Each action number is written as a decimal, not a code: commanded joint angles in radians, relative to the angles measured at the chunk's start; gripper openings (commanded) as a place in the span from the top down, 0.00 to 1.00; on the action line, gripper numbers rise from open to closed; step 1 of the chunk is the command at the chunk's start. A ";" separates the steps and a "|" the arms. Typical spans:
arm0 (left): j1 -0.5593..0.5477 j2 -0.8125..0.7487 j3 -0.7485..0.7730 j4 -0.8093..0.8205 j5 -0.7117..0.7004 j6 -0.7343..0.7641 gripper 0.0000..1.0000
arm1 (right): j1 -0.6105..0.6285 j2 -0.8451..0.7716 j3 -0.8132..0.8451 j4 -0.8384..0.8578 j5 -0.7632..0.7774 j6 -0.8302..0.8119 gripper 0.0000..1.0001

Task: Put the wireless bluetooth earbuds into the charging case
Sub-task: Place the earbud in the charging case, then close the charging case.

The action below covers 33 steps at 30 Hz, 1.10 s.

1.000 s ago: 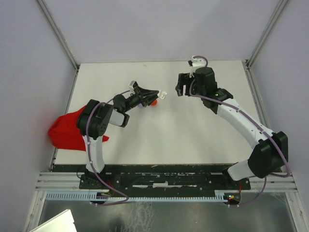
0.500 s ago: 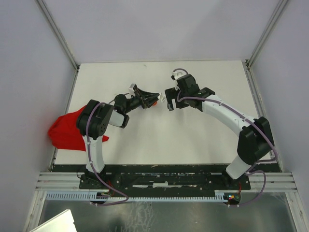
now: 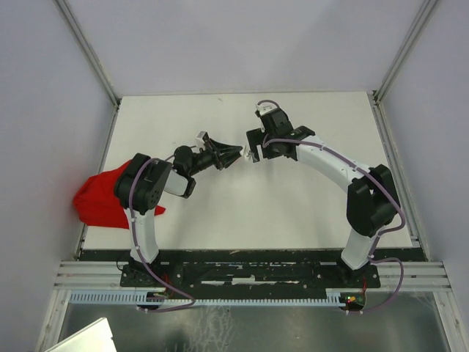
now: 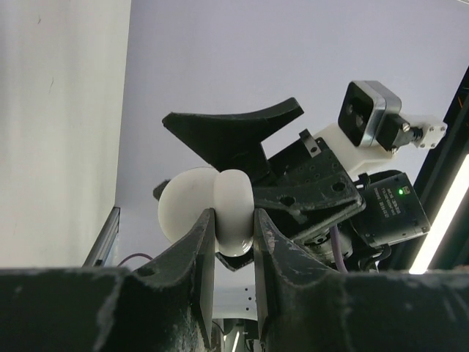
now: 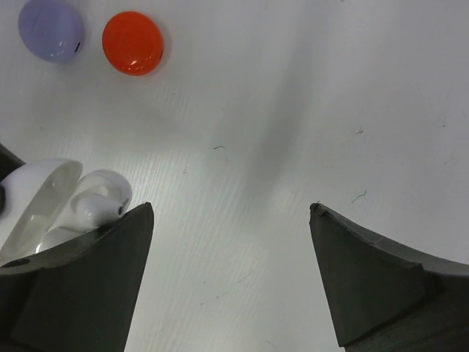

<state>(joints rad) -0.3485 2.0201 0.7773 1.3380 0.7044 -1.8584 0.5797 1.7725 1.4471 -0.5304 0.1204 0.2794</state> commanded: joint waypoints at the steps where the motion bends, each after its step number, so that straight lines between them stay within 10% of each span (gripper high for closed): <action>1: -0.007 -0.066 -0.020 0.048 -0.006 0.054 0.97 | -0.010 0.022 0.062 0.056 0.067 0.006 0.05; 11: -0.008 -0.052 0.004 0.050 -0.043 0.028 0.97 | -0.042 -0.059 -0.068 0.186 0.076 0.033 0.01; 18: -0.007 -0.046 0.058 -0.002 -0.143 -0.017 0.97 | -0.041 -0.345 -0.506 0.679 0.021 -0.056 0.00; 23: -0.011 -0.070 0.044 -0.105 -0.242 -0.035 0.97 | -0.044 -0.256 -0.419 0.556 0.038 -0.071 0.00; 33: -0.074 -0.168 0.045 -0.333 -0.420 -0.066 0.97 | 0.011 -0.220 -0.568 0.968 0.007 -0.141 0.01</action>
<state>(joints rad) -0.3950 1.9312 0.8085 1.0885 0.3782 -1.8885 0.5636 1.5288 0.8852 0.2264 0.1429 0.1986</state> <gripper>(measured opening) 0.301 0.995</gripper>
